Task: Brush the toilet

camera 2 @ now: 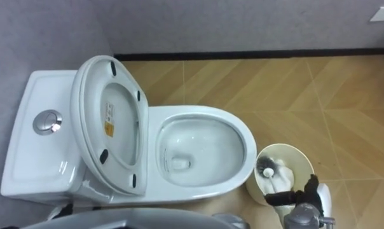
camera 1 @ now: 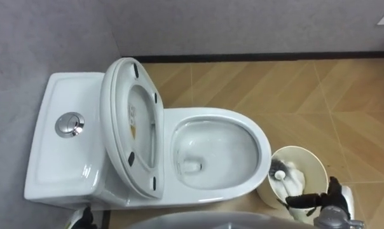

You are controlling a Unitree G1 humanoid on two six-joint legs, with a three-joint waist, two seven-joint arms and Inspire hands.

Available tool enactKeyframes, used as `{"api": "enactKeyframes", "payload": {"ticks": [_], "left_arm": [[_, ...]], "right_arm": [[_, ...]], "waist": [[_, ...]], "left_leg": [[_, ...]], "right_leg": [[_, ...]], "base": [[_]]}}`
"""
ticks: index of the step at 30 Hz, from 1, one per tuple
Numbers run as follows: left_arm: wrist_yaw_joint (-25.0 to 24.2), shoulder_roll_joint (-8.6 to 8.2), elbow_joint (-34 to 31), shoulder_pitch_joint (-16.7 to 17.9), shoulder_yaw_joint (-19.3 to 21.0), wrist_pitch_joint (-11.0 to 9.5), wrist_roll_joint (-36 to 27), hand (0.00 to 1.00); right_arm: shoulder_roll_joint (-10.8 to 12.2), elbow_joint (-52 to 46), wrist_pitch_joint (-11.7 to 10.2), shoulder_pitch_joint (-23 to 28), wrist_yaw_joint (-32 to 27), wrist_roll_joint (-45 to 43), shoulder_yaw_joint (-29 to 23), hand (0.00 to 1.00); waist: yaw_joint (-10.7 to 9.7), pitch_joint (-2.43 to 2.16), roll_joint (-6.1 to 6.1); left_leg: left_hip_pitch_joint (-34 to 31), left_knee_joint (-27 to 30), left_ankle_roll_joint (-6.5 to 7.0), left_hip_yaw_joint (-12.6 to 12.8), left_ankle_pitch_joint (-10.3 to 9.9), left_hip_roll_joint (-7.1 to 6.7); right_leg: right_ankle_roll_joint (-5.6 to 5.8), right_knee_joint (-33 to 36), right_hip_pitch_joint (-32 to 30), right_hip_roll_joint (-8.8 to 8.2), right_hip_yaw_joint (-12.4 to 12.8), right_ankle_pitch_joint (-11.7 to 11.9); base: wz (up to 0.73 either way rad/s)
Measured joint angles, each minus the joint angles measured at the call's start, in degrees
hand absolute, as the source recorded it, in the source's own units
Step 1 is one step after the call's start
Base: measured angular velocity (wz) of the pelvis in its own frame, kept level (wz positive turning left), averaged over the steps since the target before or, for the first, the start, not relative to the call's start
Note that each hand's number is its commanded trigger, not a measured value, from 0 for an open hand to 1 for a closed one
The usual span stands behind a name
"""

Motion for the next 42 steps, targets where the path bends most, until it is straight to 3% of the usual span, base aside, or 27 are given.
{"api": "enactKeyframes", "payload": {"ticks": [6, 10, 17, 24, 30, 36, 42], "left_arm": [[0.05, 0.44, -0.03, -0.28, -0.01, -0.23, -0.02, 0.0], [0.05, 1.66, 0.12, -1.9, -0.03, -0.62, -0.05, 0.0], [0.64, 2.4, 2.62, -6.88, -2.9, -2.66, -1.25, 0.0], [1.94, 2.34, 2.75, -10.31, -3.64, -2.71, -0.64, 0.0], [4.42, 2.4, 3.36, -14.0, -7.99, -3.14, -5.34, 0.0], [5.32, 2.62, 2.1, -17.04, -8.97, -3.69, -9.46, 0.0], [6.98, 4.73, 1.86, -17.97, -11.37, -4.78, -14.67, 0.0]], "right_arm": [[-0.04, -0.53, 0.01, -0.6, -2.36, 0.67, 0.04, 0.0], [-0.25, 1.8, 0.01, -2.89, -2.34, 5.16, 0.03, 0.0], [-1.34, 11.35, 0.05, -10.75, -0.16, 9.51, 0.18, 0.0], [-1.64, 16.25, 0.26, -15.29, 0.37, 13.42, 0.05, 0.0], [-4.21, 16.97, 0.24, -19.45, 0.29, 18.88, 0.28, 0.0], [-5.94, 18.71, 0.3, -22.54, 1.23, 24.26, 1.27, 0.0], [-9.34, 18.97, 0.28, -24.58, 1.65, 28.18, 1.91, 0.0]], "waist": [[0.06, 0.02, -0.5], [-0.16, -0.13, -0.43], [0.12, 0.84, 0.88], [0.02, 1.2, 1.52], [0.6, 1.75, 2.95], [2.06, 1.92, 2.53], [1.97, 1.96, 2.36]], "left_leg": [[-1.77, 0.33, 0.03, -0.16, 0.0, -0.03], [-5.76, 2.69, 0.06, -1.2, -0.01, -0.1], [-15.82, 9.54, 0.13, -1.98, -0.03, -0.12], [-27.62, 16.95, 0.91, -2.18, -0.83, -0.35], [-37.97, 23.84, 1.47, -1.56, -1.28, -0.01], [-44.85, 25.84, 1.65, -0.84, -0.59, 0.08], [-51.4, 27.96, 1.89, -0.68, -0.38, 0.06]], "right_leg": [[-0.02, 0.16, -1.33, -0.22, -0.22, 0.01], [-0.13, 1.18, -4.53, -0.54, -1.33, 0.1], [-0.44, 8.38, -14.78, -1.62, -2.54, -0.21], [-1.31, 16.81, -27.0, -2.71, -2.16, -2.08], [-1.23, 23.34, -37.62, -2.94, -0.69, -2.23], [-1.63, 26.03, -45.24, -3.15, 0.12, -1.18], [-1.98, 27.99, -51.88, -3.4, 0.04, -0.98]], "base": [[0.01], [0.12], [0.06], [0.01], [-0.07], [-0.03], [0.0]]}}
